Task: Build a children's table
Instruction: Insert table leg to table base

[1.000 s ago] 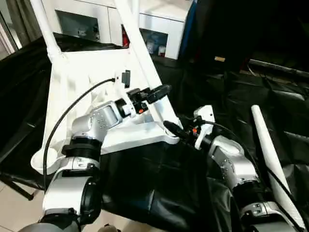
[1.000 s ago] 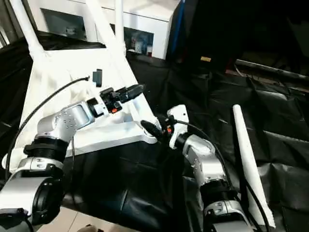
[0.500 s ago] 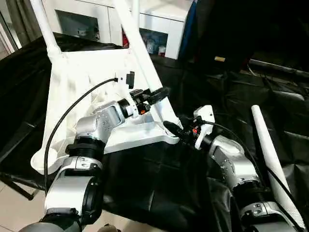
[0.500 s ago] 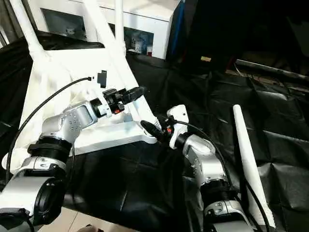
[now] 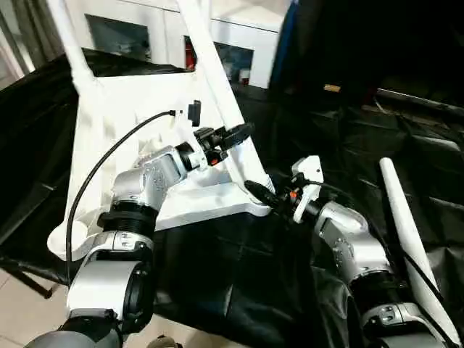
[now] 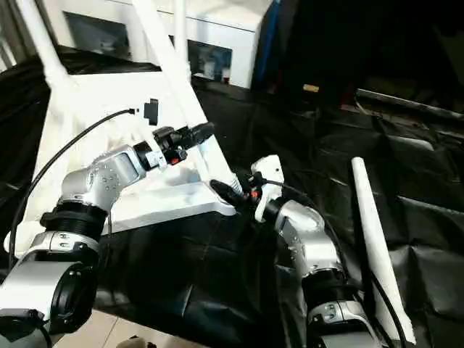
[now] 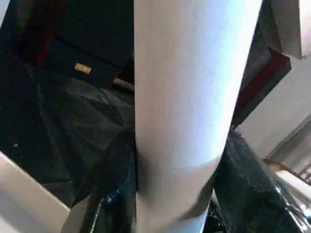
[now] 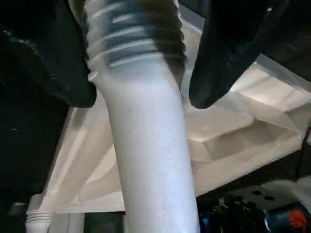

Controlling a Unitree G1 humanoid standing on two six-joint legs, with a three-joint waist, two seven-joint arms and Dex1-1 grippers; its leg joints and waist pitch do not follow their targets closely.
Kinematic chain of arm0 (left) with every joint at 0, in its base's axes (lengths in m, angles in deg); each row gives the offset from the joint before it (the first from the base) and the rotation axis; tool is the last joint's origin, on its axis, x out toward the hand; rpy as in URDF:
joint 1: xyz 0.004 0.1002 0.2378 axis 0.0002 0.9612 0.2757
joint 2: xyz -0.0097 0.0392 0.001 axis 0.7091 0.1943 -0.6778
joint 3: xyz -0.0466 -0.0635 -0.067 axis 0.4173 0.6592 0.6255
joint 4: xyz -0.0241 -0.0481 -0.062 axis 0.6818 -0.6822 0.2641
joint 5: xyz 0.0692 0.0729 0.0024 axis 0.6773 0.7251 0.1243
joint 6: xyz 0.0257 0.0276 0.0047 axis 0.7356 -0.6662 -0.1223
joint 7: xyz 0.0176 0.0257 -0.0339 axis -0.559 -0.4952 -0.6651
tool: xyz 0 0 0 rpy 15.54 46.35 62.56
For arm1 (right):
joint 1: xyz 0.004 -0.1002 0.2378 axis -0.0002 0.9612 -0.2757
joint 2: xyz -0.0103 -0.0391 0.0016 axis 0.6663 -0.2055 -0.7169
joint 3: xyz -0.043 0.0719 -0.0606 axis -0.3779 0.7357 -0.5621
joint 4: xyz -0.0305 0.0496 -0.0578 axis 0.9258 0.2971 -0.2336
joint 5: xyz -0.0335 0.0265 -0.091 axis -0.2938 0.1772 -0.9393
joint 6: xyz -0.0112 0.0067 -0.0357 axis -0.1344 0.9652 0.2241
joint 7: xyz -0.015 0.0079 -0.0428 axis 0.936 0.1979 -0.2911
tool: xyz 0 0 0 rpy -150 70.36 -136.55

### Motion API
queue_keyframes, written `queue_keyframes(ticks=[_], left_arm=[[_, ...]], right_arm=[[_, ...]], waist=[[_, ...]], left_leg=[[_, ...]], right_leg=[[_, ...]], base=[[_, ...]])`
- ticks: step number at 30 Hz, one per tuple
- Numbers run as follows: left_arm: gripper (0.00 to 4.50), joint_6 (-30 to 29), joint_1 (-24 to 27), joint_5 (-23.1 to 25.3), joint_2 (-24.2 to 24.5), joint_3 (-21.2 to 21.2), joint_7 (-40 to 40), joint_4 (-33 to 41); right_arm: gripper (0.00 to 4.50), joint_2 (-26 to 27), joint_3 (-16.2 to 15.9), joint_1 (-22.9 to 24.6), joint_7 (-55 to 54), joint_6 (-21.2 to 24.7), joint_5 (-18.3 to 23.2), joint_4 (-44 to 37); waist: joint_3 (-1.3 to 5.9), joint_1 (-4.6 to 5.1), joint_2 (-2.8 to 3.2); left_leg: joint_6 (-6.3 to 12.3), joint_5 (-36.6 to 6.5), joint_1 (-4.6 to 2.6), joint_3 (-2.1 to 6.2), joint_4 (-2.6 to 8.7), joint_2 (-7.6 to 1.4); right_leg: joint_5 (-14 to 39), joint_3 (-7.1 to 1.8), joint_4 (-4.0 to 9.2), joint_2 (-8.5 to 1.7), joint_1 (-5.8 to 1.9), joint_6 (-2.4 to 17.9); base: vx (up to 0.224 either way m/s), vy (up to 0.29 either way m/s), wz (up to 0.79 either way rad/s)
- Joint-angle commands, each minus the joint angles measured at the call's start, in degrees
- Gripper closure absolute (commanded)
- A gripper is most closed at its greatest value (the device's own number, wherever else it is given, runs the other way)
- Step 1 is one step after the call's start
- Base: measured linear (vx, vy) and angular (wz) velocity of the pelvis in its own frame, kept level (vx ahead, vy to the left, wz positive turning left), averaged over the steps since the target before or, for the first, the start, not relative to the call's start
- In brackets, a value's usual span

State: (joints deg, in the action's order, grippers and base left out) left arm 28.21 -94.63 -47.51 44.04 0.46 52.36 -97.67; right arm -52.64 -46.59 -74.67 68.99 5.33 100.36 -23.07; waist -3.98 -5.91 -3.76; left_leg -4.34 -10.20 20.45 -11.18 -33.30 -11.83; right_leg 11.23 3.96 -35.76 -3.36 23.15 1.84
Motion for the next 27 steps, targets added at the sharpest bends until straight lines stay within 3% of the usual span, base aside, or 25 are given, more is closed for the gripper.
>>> queue_keyframes(ticks=[1, 5, 10, 21, 24, 27], left_arm=[[2.59, -0.42, -1.31, -0.20, -0.40, -0.88, 0.95, 2.03], [2.60, -1.15, -1.22, -0.20, -0.17, -1.60, 1.66, 2.73], [2.60, -1.72, -1.03, -0.50, 0.00, -1.88, 1.98, 3.38], [2.60, -3.03, -0.14, 0.09, 0.16, -4.06, 3.03, 6.25], [2.60, -2.71, 0.49, 2.00, 0.32, -6.67, 2.99, 8.60], [2.60, -2.87, 0.63, 2.73, 0.49, -8.02, 3.14, 10.30]], right_arm=[[0.87, -1.74, 1.95, -0.54, 1.55, 3.57, 3.07, -3.77], [0.87, -3.40, 3.38, -2.49, 2.30, 6.71, 4.67, -4.16], [0.87, -3.95, 4.83, -4.17, 1.86, 9.98, 6.71, -4.84], [0.87, -6.35, -2.36, -4.63, 1.62, 10.82, -0.23, -8.21], [0.87, -5.65, -6.14, -5.39, -1.59, 11.71, -4.12, -9.30], [1.04, -4.62, -6.86, -5.89, -3.27, 12.92, -5.00, -9.41]], waist=[[4.30, -0.33, 0.63], [4.28, -0.87, 0.49], [4.34, -0.85, 0.42], [4.35, -0.86, 0.42], [4.34, -0.83, 0.49], [4.32, -0.81, 0.23]], left_leg=[[3.32, -6.91, -0.56, 0.98, 3.16, -1.67], [2.96, -6.70, -0.47, 0.88, 3.07, -1.56], [2.52, -6.70, -0.43, 0.93, 3.07, -1.58], [1.69, -6.15, -0.40, 0.93, 3.03, -1.56], [1.27, -5.72, -0.40, 1.06, 3.13, -1.65], [1.28, -6.01, -0.48, 0.95, 3.11, -1.59]], right_leg=[[2.41, -3.14, 3.99, -4.79, -3.83, 13.31], [3.38, -3.14, 4.05, -4.91, -3.86, 13.16], [4.42, -3.09, 4.09, -4.98, -3.83, 12.83], [4.12, -3.10, 4.02, -4.95, -3.81, 12.18], [3.95, -3.09, 3.91, -4.95, -3.80, 11.92], [4.56, -3.16, 3.98, -4.98, -3.76, 11.49]], base=[[0.000, 0.000, 0.00], [0.000, 0.000, 0.00], [0.000, 0.000, 0.00], [0.000, 0.000, 0.00], [0.000, 0.000, 0.00], [0.000, 0.000, 0.00]])
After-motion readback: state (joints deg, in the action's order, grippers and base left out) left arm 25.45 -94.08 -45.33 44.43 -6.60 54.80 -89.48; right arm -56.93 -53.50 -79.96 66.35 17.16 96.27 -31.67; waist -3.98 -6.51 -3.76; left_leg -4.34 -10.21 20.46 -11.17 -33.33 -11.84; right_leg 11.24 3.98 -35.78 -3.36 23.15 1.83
